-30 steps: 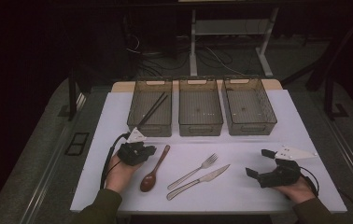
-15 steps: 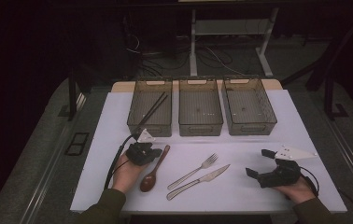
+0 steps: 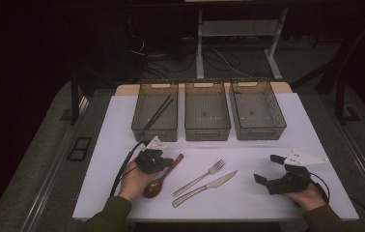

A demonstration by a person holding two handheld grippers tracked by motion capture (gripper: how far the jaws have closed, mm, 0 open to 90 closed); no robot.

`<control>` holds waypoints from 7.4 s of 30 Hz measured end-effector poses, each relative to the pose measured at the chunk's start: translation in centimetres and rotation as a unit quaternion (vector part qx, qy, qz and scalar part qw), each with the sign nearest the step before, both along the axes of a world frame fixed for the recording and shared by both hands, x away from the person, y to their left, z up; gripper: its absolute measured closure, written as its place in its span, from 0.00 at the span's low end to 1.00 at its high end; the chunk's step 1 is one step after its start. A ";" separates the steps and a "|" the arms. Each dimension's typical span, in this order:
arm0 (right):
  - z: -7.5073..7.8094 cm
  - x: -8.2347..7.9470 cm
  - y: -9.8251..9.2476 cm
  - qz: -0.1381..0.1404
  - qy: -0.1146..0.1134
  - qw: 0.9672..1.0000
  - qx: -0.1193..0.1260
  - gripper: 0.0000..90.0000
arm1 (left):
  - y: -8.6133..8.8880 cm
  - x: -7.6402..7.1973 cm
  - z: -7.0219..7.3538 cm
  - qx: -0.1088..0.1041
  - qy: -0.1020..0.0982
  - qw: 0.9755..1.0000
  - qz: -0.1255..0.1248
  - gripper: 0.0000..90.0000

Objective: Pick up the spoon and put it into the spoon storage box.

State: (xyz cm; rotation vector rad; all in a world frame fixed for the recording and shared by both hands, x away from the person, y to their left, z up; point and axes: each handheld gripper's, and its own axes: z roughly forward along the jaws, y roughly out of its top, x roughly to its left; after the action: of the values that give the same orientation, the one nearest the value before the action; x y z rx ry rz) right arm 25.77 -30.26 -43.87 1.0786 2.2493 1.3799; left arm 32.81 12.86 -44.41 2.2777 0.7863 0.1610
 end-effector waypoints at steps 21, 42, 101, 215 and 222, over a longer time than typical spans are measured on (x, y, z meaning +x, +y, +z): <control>0.0 0.0 0.0 0.001 0.000 1.000 0.000 0.00 | -1.8 -0.9 0.4 -0.006 0.013 0.998 -0.067 0.99; -0.1 -0.1 0.1 0.008 0.006 1.000 0.002 0.00 | 4.7 -4.0 2.6 -0.094 -0.023 0.995 -0.005 0.38; -0.5 -0.2 1.1 0.023 0.007 0.999 -0.022 0.00 | 6.2 -6.5 0.1 -0.012 0.004 0.999 -0.031 0.43; -0.5 -0.2 1.1 0.019 0.006 1.000 -0.021 0.00 | 2.7 -3.3 5.8 -0.078 -0.055 0.995 0.004 0.88; -0.5 -0.2 1.0 0.017 0.005 1.000 -0.019 0.00 | 2.4 -2.3 6.1 -0.083 -0.052 0.995 0.008 0.88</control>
State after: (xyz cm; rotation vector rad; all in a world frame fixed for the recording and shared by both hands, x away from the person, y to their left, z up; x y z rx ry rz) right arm 25.56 -29.23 -44.35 1.0426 2.3008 1.3420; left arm 30.49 15.24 -38.32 2.0892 0.7366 0.2130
